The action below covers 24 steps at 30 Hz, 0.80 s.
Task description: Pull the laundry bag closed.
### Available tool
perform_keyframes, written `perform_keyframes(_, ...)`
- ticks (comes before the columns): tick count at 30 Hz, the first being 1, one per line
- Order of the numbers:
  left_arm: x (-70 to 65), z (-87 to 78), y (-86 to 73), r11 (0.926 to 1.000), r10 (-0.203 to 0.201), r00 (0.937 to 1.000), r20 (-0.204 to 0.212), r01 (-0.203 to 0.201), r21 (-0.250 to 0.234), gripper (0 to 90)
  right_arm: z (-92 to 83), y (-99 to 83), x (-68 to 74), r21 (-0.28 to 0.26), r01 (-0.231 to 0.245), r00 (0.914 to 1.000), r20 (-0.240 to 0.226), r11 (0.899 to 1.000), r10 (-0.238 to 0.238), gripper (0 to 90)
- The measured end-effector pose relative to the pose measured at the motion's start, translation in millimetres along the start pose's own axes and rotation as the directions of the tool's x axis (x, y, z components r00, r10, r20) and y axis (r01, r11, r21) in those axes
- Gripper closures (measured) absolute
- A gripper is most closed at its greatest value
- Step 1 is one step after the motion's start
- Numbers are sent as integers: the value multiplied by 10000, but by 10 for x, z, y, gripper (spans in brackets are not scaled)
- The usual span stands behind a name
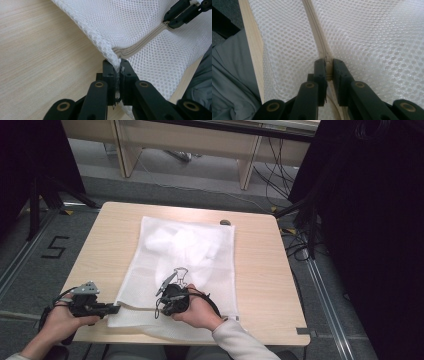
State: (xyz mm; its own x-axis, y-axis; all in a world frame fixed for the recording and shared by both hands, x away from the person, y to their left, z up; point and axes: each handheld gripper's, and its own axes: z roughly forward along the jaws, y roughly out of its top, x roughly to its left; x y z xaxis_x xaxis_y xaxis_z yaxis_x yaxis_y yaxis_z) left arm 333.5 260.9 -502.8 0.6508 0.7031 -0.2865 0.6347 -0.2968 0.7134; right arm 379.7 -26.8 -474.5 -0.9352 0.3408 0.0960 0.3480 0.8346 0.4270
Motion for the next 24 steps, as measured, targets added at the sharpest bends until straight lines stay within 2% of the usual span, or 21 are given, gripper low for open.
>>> perform_keyframes(1,4,-13,8,9997,45,10000,19,-46,220,843,1,-5,0,16,29,10000,72,10000,-29,826)
perform_keyframes(3,0,-1,1,10000,15,10000,-11,-15,18,842,-10,-14,-9,-5,41,10000,-18,10000,-41,826)
perform_keyframes(24,-2,1,0,10000,-2,10000,-13,2,12,843,-68,-102,-44,34,-110,9999,90,9999,110,826)
